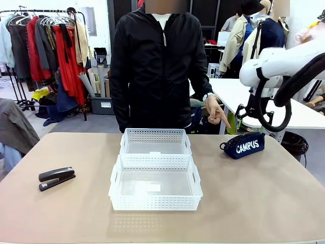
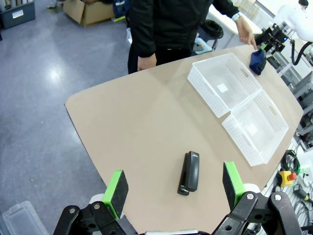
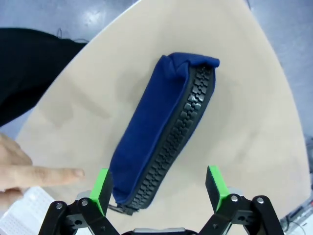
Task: Distribute items into two baskets.
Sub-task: Pick up the Pencil pouch that the person points to.
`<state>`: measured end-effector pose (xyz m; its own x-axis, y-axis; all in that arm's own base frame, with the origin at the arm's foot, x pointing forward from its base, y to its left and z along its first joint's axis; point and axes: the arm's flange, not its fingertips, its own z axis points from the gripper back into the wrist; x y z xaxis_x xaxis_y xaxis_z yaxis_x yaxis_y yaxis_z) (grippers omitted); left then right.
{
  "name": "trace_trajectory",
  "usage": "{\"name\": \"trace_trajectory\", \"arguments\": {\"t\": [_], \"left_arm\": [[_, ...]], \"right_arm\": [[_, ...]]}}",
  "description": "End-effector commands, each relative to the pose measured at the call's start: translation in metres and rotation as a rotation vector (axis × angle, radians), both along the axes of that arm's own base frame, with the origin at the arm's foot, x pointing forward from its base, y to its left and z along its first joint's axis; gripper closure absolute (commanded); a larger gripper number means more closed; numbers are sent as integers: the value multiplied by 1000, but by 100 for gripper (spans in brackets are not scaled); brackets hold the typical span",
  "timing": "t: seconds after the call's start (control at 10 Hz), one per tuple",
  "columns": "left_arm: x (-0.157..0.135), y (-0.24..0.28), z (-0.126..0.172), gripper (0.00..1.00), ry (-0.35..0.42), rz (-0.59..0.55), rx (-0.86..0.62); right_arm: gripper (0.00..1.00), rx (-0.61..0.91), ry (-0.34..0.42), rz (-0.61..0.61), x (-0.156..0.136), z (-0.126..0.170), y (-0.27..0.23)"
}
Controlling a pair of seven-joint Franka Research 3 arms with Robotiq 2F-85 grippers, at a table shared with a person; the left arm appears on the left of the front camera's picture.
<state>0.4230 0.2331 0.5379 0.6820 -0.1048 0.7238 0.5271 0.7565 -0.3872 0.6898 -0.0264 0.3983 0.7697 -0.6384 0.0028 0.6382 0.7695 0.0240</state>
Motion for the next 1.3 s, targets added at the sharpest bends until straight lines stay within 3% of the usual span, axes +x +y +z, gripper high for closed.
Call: {"name": "trace_trajectory", "arguments": {"t": [0.0, 0.4, 0.9, 1.1, 1.2], "left_arm": [[0, 0, 1, 0, -2, 4, 0], [0, 0, 1, 0, -2, 4, 0], [0, 0, 1, 0, -2, 4, 0], [0, 0, 1, 0, -2, 4, 0], [0, 0, 1, 0, -2, 4, 0]], "right_arm": [[0, -55, -6, -67, 9, -8, 2], [0, -51, 28, -73, 0, -41, 7], [0, -30, 15, -101, -7, -69, 3], [0, 76, -64, -70, -13, -55, -2], [0, -3, 19, -64, -2, -67, -1]]}}
